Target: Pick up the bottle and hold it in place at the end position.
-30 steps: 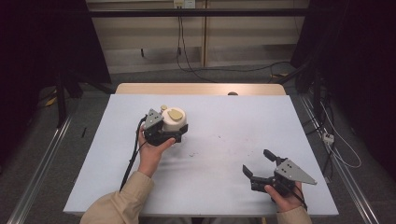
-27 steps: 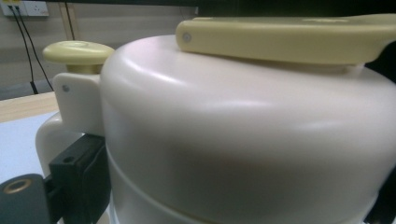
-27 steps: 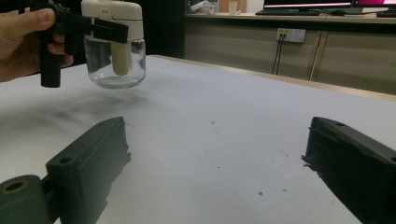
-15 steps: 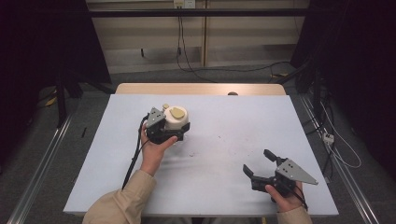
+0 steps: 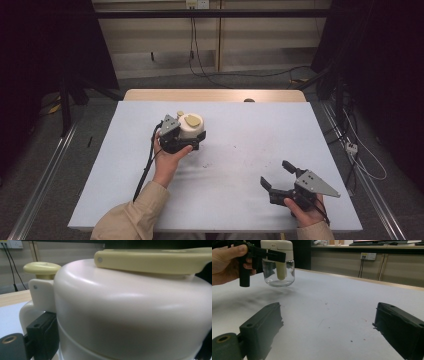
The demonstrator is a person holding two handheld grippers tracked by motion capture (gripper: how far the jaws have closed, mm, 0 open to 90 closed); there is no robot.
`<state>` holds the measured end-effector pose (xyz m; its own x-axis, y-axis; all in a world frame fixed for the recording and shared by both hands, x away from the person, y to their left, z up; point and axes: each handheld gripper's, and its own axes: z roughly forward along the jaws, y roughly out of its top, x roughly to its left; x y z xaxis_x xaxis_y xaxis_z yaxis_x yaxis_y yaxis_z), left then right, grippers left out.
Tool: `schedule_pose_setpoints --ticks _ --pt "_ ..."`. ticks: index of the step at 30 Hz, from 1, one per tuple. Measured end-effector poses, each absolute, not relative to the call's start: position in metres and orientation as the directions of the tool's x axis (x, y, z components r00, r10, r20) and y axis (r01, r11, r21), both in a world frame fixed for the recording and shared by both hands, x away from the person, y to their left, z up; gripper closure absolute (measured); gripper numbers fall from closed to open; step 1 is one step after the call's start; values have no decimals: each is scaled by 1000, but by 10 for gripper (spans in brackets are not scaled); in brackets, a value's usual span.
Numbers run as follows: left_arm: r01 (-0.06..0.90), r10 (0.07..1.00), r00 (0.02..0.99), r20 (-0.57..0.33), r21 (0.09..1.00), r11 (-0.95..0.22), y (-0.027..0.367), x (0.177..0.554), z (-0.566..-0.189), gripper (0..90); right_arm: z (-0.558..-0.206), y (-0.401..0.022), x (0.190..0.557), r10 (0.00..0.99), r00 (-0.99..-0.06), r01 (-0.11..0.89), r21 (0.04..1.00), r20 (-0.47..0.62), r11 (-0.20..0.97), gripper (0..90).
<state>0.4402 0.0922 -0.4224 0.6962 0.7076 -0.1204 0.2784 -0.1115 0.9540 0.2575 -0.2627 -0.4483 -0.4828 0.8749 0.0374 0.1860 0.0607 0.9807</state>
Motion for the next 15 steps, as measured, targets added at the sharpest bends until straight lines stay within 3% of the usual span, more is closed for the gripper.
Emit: schedule_pose_setpoints --ticks 15 --pt "282 699 704 -129 953 -108 83 443 -423 65 -448 -263 257 876 -482 183 981 34 63 76"
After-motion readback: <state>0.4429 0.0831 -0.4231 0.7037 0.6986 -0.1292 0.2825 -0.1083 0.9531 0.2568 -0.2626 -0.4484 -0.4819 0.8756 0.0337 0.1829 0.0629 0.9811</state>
